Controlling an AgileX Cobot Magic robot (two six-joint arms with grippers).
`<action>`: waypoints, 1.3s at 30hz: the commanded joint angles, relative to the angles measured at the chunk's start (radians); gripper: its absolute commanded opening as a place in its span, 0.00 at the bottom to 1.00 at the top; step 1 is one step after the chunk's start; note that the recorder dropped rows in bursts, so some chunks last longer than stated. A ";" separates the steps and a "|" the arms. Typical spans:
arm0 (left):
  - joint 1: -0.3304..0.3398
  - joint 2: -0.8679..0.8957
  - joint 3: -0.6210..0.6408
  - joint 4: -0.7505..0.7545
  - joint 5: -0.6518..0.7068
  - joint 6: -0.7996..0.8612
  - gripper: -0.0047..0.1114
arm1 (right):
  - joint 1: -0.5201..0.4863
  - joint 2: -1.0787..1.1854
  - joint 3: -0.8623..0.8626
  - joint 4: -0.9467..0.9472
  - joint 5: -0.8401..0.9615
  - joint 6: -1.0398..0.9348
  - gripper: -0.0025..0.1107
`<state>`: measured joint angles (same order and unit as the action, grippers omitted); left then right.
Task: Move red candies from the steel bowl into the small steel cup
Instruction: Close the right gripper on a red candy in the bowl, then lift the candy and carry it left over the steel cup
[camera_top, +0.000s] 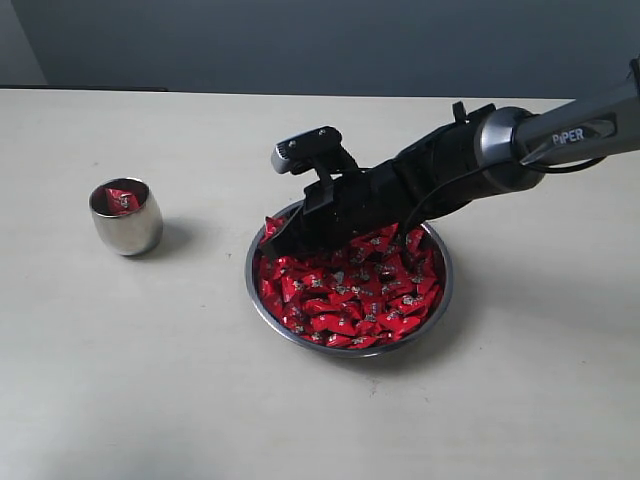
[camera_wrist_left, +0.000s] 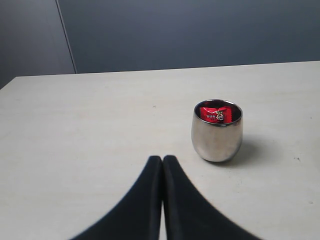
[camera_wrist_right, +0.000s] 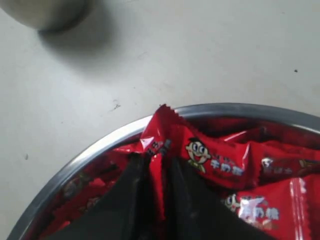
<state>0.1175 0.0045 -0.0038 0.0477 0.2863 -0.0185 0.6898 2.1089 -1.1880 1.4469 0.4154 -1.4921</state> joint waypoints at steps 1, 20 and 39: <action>0.001 -0.004 0.004 -0.002 -0.002 -0.001 0.04 | -0.001 -0.043 -0.004 -0.012 -0.032 0.026 0.01; 0.001 -0.004 0.004 -0.002 -0.002 -0.001 0.04 | -0.001 -0.209 -0.004 -0.396 -0.053 0.381 0.01; 0.001 -0.004 0.004 -0.002 -0.002 -0.001 0.04 | -0.001 -0.302 0.116 -0.409 -0.209 0.408 0.01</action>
<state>0.1175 0.0045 -0.0038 0.0477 0.2863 -0.0185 0.6913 1.8062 -1.0571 1.0167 0.2283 -1.0644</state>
